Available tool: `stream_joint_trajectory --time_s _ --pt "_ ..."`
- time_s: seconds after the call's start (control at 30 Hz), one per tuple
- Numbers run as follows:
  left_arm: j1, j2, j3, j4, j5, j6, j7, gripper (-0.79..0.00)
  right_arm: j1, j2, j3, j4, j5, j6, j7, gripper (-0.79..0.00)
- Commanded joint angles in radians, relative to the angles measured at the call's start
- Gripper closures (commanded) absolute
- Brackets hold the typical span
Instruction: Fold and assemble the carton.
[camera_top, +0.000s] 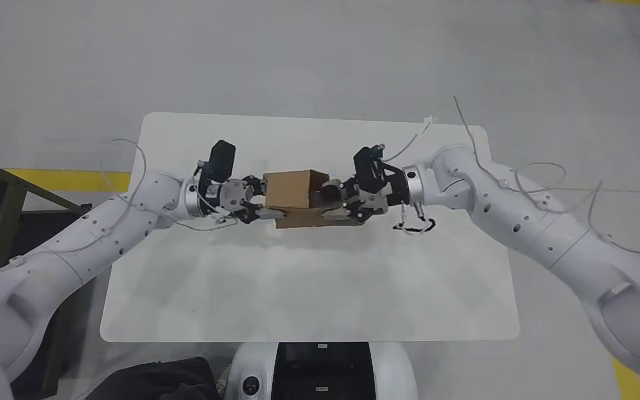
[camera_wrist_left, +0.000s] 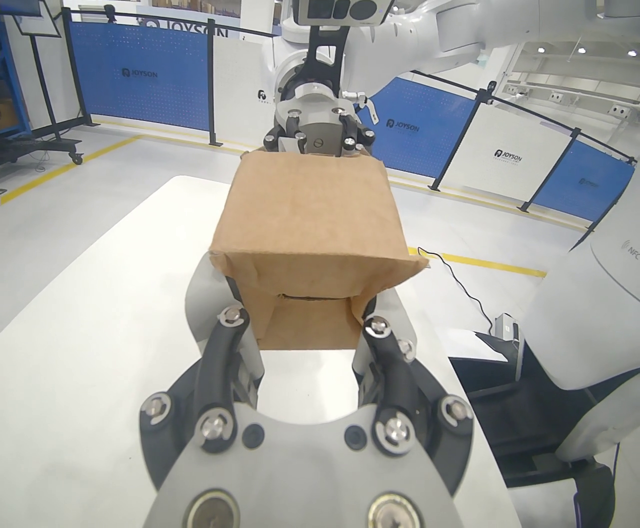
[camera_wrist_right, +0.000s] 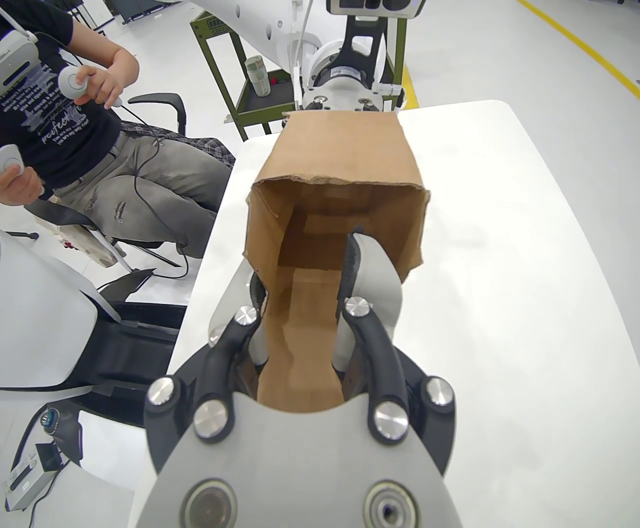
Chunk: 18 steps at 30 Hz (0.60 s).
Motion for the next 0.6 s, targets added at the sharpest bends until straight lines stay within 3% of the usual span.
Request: stream_joint_trajectory --time_s 0.0,0.13,0.27,0.43,0.57 --pt "-0.004 -0.002 0.000 0.010 -0.023 0.000 0.000 -0.302 -0.003 0.006 0.000 -0.003 -0.003 0.000 -0.005 -0.292" --pt "-0.011 -0.005 0.000 0.026 -0.059 0.000 0.000 -0.292 -0.008 0.020 0.000 -0.009 -0.011 0.000 -0.030 -0.225" --pt "-0.010 -0.008 0.000 0.027 -0.056 0.000 0.000 -0.296 -0.011 0.032 0.000 -0.014 -0.020 0.000 -0.051 -0.095" --pt "-0.008 -0.011 0.000 0.029 -0.042 0.000 0.000 -0.292 -0.006 0.040 0.000 -0.008 -0.020 0.000 -0.086 -0.031" --pt "-0.008 -0.014 0.000 0.032 -0.038 0.000 0.000 -0.292 -0.003 0.043 0.000 -0.003 -0.025 0.000 -0.097 -0.028"
